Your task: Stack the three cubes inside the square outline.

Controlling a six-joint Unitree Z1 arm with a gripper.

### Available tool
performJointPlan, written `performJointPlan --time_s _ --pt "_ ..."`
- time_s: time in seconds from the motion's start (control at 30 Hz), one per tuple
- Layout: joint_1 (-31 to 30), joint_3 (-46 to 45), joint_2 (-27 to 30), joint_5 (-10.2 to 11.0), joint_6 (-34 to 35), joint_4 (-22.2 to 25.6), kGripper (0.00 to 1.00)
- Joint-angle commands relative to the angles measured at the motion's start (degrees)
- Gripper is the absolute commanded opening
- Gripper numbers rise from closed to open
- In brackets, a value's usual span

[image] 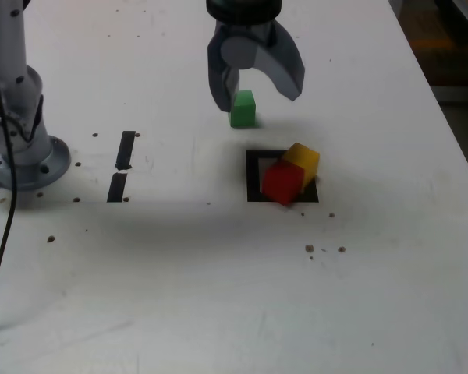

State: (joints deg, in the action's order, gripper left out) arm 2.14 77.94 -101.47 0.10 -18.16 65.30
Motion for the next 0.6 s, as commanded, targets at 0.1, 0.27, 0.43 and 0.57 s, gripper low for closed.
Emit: performJointPlan --time_s 0.1,0.27,0.43,0.57 --pt "-4.65 -0.87 0.61 0.88 0.06 0.12 0.87" --pt "-8.35 -1.83 0.55 1.66 0.33 -0.30 0.87" --pt "-9.89 -1.86 0.11 4.64 -0.19 -0.02 0.87" --pt "-10.08 -1.45 -1.09 8.32 -2.58 0.32 0.87"
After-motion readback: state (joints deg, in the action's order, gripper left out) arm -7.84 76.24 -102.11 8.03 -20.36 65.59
